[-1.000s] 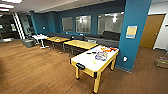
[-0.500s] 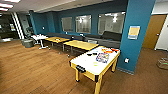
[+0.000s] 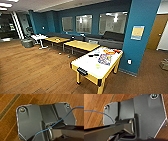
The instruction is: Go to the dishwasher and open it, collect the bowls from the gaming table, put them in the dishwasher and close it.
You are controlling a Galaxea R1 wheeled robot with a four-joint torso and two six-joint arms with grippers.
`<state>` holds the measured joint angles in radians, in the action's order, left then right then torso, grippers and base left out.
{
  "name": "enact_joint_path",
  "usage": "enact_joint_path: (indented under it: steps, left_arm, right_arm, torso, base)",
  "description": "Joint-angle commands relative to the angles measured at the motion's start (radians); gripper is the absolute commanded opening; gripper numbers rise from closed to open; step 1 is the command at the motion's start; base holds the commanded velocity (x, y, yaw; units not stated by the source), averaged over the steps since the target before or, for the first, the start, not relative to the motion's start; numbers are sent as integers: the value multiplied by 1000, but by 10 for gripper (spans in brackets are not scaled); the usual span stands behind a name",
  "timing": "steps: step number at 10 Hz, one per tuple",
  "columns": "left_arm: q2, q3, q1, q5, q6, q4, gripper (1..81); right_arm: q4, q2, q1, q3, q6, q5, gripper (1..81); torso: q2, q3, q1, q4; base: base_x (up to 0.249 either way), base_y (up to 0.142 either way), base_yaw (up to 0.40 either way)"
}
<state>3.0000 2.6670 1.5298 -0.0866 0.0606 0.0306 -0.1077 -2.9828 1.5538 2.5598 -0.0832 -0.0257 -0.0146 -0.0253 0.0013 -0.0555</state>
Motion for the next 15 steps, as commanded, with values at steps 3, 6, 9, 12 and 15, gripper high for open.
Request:
enact_joint_path:
  steps: [3,6,9,12,15]
  left_arm:
    - [-4,-2,-49,48,8,11,811]
    - [-2,-2,-49,48,8,12,811]
    - [-1,-2,-49,50,8,12,811]
    - [-2,-2,-49,50,8,12,811]
    - [-4,-2,-47,50,8,12,811]
  right_arm:
    - [8,-1,-47,-10,-4,58,811]
    - [8,0,-47,-10,-4,58,811]
    - [8,-1,-48,-6,-4,58,811]
    - [8,-1,-50,-6,-4,58,811]
    - [8,-1,-47,-7,-4,58,811]
  torso:
    - [0,0,0,0]
    - [0,0,0,0]
    - [0,0,0,0]
    - [0,0,0,0]
    - [0,0,0,0]
  base:
    - [172,61,0]
    - [173,41,0]
    - [175,0,0]
    - [175,20,0]
    - [175,64,0]
